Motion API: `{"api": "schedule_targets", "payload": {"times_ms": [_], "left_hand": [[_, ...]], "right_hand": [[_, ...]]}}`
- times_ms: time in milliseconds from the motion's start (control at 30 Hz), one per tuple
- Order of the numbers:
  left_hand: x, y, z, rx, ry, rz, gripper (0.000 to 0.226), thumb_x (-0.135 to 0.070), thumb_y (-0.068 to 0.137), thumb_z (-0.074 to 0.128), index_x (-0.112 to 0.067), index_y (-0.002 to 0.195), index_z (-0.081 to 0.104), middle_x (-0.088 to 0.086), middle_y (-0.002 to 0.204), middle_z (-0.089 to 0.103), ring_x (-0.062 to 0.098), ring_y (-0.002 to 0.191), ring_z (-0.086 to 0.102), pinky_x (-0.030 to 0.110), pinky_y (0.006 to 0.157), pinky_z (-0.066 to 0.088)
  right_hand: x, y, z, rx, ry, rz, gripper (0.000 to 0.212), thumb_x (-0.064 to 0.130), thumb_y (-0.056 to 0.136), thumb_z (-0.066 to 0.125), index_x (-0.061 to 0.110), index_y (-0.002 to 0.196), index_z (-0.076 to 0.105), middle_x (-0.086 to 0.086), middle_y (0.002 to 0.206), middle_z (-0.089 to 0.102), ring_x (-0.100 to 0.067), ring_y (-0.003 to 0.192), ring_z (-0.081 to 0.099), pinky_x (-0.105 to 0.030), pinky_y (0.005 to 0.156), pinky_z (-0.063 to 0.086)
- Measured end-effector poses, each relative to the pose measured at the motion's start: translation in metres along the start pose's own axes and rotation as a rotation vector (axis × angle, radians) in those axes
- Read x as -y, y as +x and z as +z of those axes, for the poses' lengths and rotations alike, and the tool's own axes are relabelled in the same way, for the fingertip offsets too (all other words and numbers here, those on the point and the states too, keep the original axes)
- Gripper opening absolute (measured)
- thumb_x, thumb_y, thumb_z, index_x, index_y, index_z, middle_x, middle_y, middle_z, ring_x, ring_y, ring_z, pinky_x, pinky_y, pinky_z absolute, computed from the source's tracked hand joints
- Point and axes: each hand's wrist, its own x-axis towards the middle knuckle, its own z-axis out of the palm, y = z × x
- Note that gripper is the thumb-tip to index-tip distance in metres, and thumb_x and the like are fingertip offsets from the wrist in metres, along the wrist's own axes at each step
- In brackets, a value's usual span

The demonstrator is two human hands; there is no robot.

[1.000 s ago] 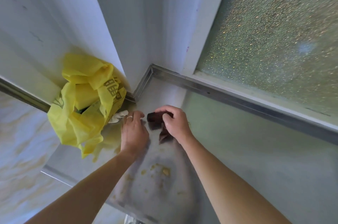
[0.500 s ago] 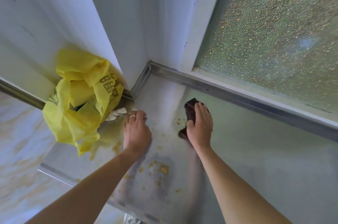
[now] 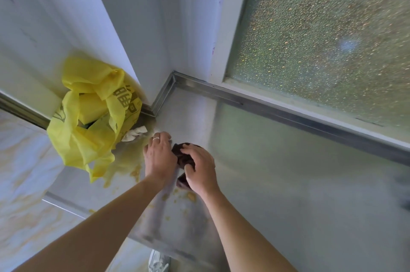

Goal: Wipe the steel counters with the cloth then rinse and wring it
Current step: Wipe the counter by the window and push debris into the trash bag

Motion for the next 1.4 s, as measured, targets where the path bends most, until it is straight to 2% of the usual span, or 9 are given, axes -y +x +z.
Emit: {"api": "schedule_targets", "payload": {"times_ms": [167,333,433,533,600,833,1067,1267,1400], "left_hand": [[-0.018,-0.003,-0.001,0.030,0.044,0.039,0.024,-0.007,0.090,0.051,-0.019,0.112,0.050,0.006,0.110,0.058,0.029,0.107,0.054,0.042,0.094,0.036],[-0.056,0.006,0.011,0.076,0.076,0.187,0.028,-0.015,0.095,0.052,-0.024,0.120,0.060,-0.001,0.125,0.058,0.023,0.117,0.052,0.040,0.102,0.034],[-0.067,0.015,0.026,0.064,0.105,0.220,0.023,-0.022,0.098,0.047,-0.029,0.114,0.062,-0.005,0.122,0.060,0.020,0.113,0.054,0.038,0.099,0.037],[-0.069,0.020,0.038,0.019,0.159,0.210,0.019,-0.019,0.095,0.052,-0.033,0.101,0.063,-0.010,0.111,0.060,0.017,0.104,0.054,0.035,0.092,0.040],[-0.071,0.025,0.043,-0.030,0.181,0.189,0.018,-0.019,0.092,0.056,-0.034,0.094,0.063,-0.012,0.104,0.061,0.015,0.097,0.054,0.033,0.087,0.042],[-0.080,0.047,0.050,-0.053,0.232,0.157,0.018,-0.012,0.087,0.059,-0.029,0.084,0.063,-0.009,0.089,0.059,0.017,0.088,0.053,0.032,0.080,0.043],[-0.085,0.055,0.052,-0.013,0.245,0.153,0.024,-0.001,0.078,0.059,-0.024,0.082,0.059,-0.006,0.088,0.057,0.020,0.088,0.049,0.032,0.083,0.043],[-0.066,0.059,0.041,0.020,0.235,0.271,0.016,-0.008,0.083,0.062,-0.024,0.086,0.060,-0.006,0.092,0.057,0.020,0.089,0.051,0.032,0.080,0.044],[-0.029,0.064,0.022,-0.056,0.210,0.197,0.015,-0.007,0.081,0.064,-0.020,0.086,0.058,0.001,0.100,0.056,0.026,0.098,0.051,0.038,0.081,0.047]], "right_hand": [[0.010,0.015,-0.033,0.026,0.241,0.231,0.041,0.004,0.078,0.049,0.026,0.107,0.069,0.008,0.105,0.073,-0.012,0.102,0.065,-0.031,0.096,0.052],[-0.021,0.038,-0.078,-0.447,0.029,0.146,0.040,0.002,0.075,0.051,0.014,0.111,0.066,-0.005,0.111,0.066,-0.027,0.105,0.057,-0.039,0.096,0.046],[-0.064,0.046,-0.100,-0.600,-0.157,0.192,0.040,-0.002,0.083,0.055,0.007,0.121,0.060,-0.015,0.128,0.056,-0.035,0.120,0.051,-0.043,0.105,0.038],[-0.099,0.044,-0.105,-0.502,-0.284,0.253,0.045,0.011,0.091,0.060,0.005,0.135,0.054,-0.018,0.145,0.051,-0.039,0.134,0.047,-0.053,0.112,0.038],[-0.109,0.047,-0.102,-0.424,-0.340,0.218,0.052,0.017,0.092,0.060,0.007,0.142,0.051,-0.014,0.150,0.049,-0.034,0.140,0.043,-0.051,0.118,0.033],[-0.106,0.106,-0.107,-0.334,-0.336,0.128,0.054,0.009,0.081,0.056,0.005,0.135,0.057,-0.011,0.142,0.058,-0.031,0.135,0.051,-0.044,0.115,0.039],[-0.100,0.125,-0.105,-0.295,-0.304,-0.024,0.055,0.004,0.074,0.049,0.008,0.128,0.060,-0.007,0.131,0.064,-0.027,0.127,0.055,-0.041,0.108,0.044],[-0.067,0.152,-0.059,-0.177,-0.261,-0.056,0.057,0.004,0.076,0.056,0.008,0.133,0.058,-0.007,0.137,0.061,-0.027,0.132,0.052,-0.042,0.112,0.041],[-0.040,0.175,-0.028,-0.087,-0.220,-0.072,0.058,0.003,0.077,0.062,0.011,0.135,0.058,-0.004,0.142,0.058,-0.026,0.135,0.050,-0.044,0.115,0.038]]}}
